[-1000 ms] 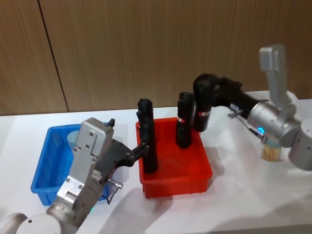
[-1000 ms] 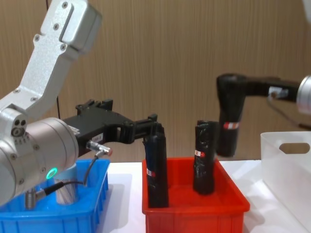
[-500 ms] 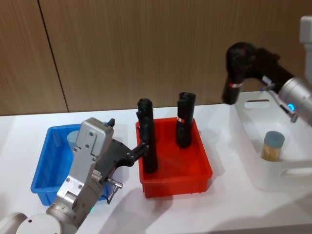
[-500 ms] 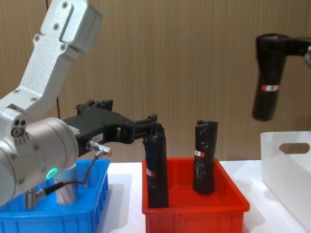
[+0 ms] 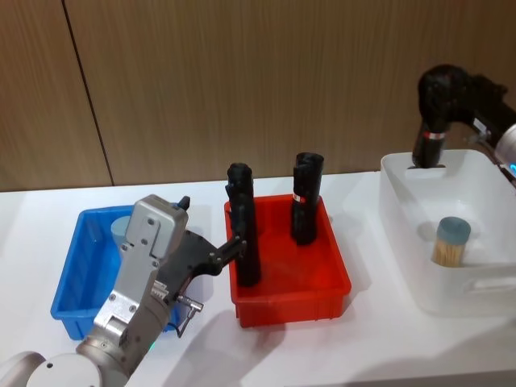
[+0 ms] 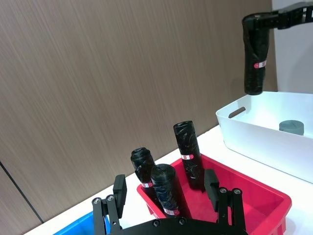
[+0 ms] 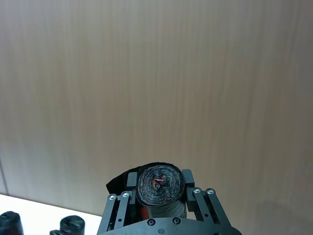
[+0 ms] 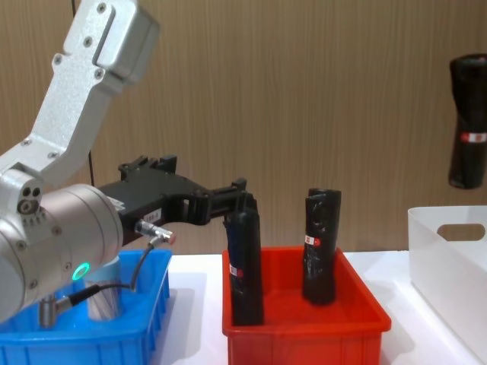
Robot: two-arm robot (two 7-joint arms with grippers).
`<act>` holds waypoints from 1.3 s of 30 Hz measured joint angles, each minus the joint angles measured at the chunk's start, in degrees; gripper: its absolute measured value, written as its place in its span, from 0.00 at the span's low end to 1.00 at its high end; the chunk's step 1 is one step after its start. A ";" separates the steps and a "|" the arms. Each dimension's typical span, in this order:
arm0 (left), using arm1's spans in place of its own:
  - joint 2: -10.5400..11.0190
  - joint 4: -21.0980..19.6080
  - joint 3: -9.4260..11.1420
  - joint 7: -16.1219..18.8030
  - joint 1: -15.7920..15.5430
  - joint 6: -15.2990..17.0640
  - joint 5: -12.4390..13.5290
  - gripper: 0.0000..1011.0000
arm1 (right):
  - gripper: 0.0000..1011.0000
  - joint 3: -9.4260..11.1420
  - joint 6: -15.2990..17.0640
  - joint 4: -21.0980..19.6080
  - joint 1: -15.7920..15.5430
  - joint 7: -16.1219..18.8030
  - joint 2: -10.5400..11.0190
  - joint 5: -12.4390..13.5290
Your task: Pick the cotton swabs from the blue box and place them into the white box.
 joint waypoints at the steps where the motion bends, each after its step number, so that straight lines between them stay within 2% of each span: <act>1: 0.00 0.00 0.00 0.00 0.00 0.00 0.00 0.99 | 0.53 0.10 -0.03 0.85 0.25 -0.21 0.12 -0.07; 13: 0.00 0.00 0.00 0.00 0.00 0.00 0.00 0.99 | 0.53 0.35 -1.80 7.71 2.51 -0.15 0.18 -0.41; 26: 0.00 0.00 0.00 0.00 0.00 0.00 0.00 0.99 | 0.53 -0.30 -3.90 15.95 5.30 1.05 -0.42 -0.86; 39: 0.00 0.00 0.00 0.00 0.00 0.00 0.00 0.99 | 0.53 -0.85 -5.01 21.01 6.87 1.78 -0.82 -1.26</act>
